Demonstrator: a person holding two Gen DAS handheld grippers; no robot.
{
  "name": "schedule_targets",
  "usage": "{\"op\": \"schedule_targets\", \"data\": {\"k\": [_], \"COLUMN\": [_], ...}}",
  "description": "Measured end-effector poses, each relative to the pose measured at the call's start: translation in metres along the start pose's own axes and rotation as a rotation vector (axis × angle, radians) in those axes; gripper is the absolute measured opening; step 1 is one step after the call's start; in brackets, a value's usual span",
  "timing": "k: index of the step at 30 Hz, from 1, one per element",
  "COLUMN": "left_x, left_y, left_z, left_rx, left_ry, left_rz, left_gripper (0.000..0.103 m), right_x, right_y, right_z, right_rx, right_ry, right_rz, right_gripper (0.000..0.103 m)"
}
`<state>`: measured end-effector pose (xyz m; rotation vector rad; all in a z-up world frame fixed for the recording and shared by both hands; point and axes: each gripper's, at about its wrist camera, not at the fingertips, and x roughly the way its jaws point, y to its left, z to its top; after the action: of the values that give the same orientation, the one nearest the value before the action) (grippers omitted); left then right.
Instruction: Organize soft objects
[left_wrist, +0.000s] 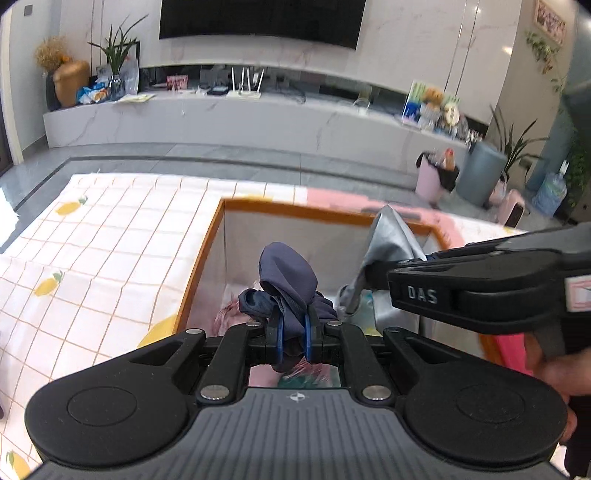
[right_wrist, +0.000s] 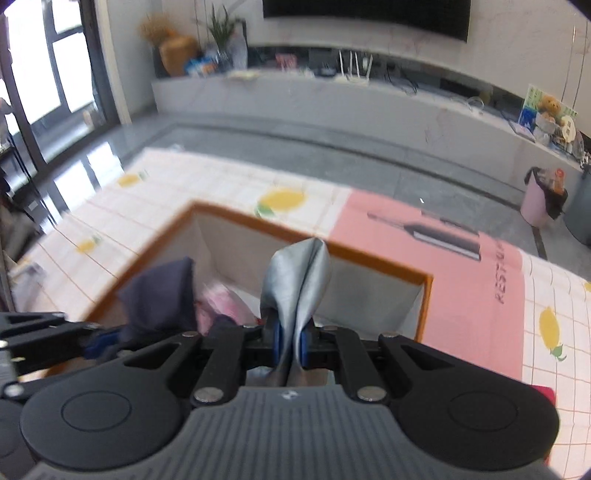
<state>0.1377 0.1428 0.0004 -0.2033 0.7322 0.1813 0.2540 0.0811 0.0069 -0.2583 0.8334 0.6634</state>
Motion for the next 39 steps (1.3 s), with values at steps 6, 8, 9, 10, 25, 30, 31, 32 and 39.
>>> {"op": "schedule_targets", "data": {"k": [6,8,9,10,25,30,31,32,39], "left_x": [0.008,0.009,0.007,0.007,-0.075,-0.092,-0.095,-0.097,-0.103], "left_y": [0.008,0.010,0.010,0.008,-0.055,-0.084,-0.088,-0.092,-0.112], "left_z": [-0.008,-0.010,-0.010,-0.010,-0.025,-0.049,-0.054,-0.057,-0.077], "left_rx": [0.017,0.014,0.016,0.018,0.101,0.127,0.128,0.131,0.153], "left_ry": [0.037,0.038,0.035,0.027,-0.210,-0.248,-0.253,-0.256,-0.262], "left_rz": [0.031,0.028,0.032,0.041,0.068,0.054,0.048,0.043,0.000], "left_gripper": [0.013,0.020,0.028,0.049,0.088,0.088,0.088,0.088,0.088], "right_x": [0.019,0.015,0.012,0.008,-0.167,-0.195,-0.196,-0.196,-0.182], "right_y": [-0.009,-0.015,-0.016,-0.019,-0.077,-0.090,-0.091,-0.091,-0.080], "right_z": [-0.007,-0.007,-0.007,-0.007,-0.096,-0.139,-0.148,-0.156,-0.202], "right_rx": [0.033,0.045,0.057,0.071,0.170,0.170,0.166,0.162,0.111], "right_ry": [0.010,-0.007,-0.021,-0.040,-0.399,-0.370,-0.361,-0.349,-0.305], "right_rz": [-0.019,-0.013,-0.014,-0.015,-0.121,-0.198,-0.203,-0.209,-0.179], "right_gripper": [0.022,0.043,0.057,0.068,0.100,0.100,0.100,0.100,0.100]}}
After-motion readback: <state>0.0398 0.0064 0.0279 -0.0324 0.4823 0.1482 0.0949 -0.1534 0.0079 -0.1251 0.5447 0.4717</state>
